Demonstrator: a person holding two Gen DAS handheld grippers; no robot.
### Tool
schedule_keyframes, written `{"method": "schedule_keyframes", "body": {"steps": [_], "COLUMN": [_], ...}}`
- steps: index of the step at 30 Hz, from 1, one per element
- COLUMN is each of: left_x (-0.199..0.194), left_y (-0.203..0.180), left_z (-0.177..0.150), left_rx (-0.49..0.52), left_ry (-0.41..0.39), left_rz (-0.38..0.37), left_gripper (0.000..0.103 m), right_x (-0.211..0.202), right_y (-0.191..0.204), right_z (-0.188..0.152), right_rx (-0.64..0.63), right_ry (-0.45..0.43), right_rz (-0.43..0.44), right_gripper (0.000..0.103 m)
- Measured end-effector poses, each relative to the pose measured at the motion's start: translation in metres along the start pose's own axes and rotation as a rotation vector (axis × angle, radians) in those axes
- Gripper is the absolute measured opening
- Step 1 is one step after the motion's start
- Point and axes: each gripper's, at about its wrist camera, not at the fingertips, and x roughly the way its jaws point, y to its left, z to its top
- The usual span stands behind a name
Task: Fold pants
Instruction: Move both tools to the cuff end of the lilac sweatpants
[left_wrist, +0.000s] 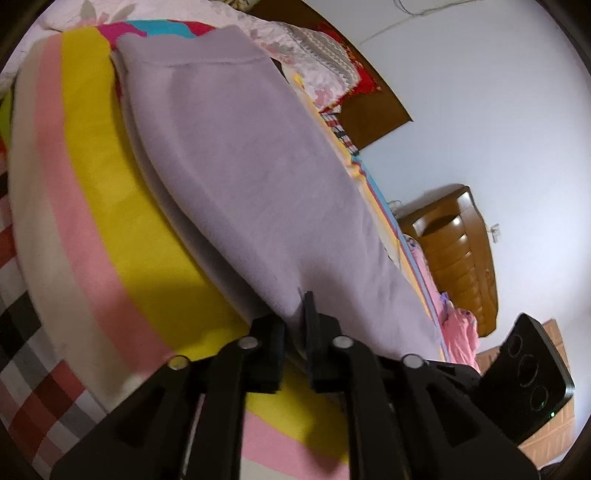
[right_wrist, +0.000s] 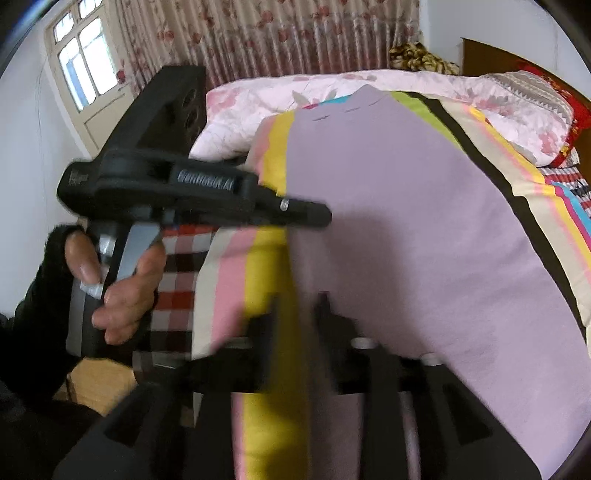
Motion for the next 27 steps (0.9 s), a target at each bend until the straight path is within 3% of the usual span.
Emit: {"method": "schedule_keyframes", "body": {"steps": [1,3,4,5,7,9,10,13,15,16,18,19,22,25,27], "left_x": [-0.005,-0.022,-0.033,-0.041,-0.043,-0.028,-0.019,0.017,0.008,-0.008,-0.028,-0.038,-0.041,-0.026,-0.017], "left_y": [0.000,-0.002,-0.005,-0.011,-0.022,-0.028,-0.029,-0.019,-0.017,-0.015,-0.002,0.015,0.062,0.082,0.088], "left_z": [0.002,0.006,0.006,0.008,0.010,0.013,0.015,0.025,0.033,0.040,0.048,0.056,0.078,0.095,0.102], "left_rx": [-0.004,-0.020,-0.007,0.029,0.093,0.121,0.134,0.150,0.127,0.117,0.079,0.021,-0.163,-0.221,-0.250], "left_ry": [-0.017,-0.086,-0.145,-0.198,-0.213,-0.176,-0.156,-0.070,-0.099,-0.154,-0.227,-0.258,-0.246,-0.209,-0.198], "left_rz": [0.022,0.068,0.111,0.143,0.138,0.124,0.132,0.187,0.140,0.119,0.146,0.135,-0.003,-0.112,-0.100], "left_gripper": [0.026,0.080,0.083,0.084,0.085,0.085,0.085,0.087,0.088,0.089,0.101,0.101,0.100,0.097,0.097], "right_x": [-0.004,-0.018,-0.025,-0.030,-0.029,-0.010,-0.010,-0.013,-0.026,-0.032,-0.045,-0.047,-0.038,-0.012,0.011], "right_y": [0.003,0.004,0.001,-0.004,-0.019,-0.025,-0.020,-0.018,-0.022,-0.026,-0.038,-0.045,-0.076,-0.121,-0.145], "right_z": [0.000,0.000,0.000,-0.001,-0.006,-0.017,-0.019,-0.013,-0.005,-0.002,0.010,0.018,0.051,0.094,0.127], "right_rx": [-0.012,-0.016,0.000,0.023,0.092,0.123,0.090,0.073,0.065,0.063,0.047,0.035,-0.001,0.050,0.076], "right_ry": [0.002,-0.029,-0.048,-0.063,-0.062,0.012,-0.013,0.026,0.006,-0.010,-0.056,-0.064,-0.073,-0.083,-0.082], "right_rz": [0.013,0.020,0.013,0.006,0.016,0.048,0.038,0.032,-0.010,-0.015,-0.037,-0.048,-0.045,0.045,0.101], "right_gripper": [0.057,0.057,0.057,0.057,0.057,0.059,0.061,0.060,0.060,0.060,0.060,0.064,0.068,0.068,0.068]}}
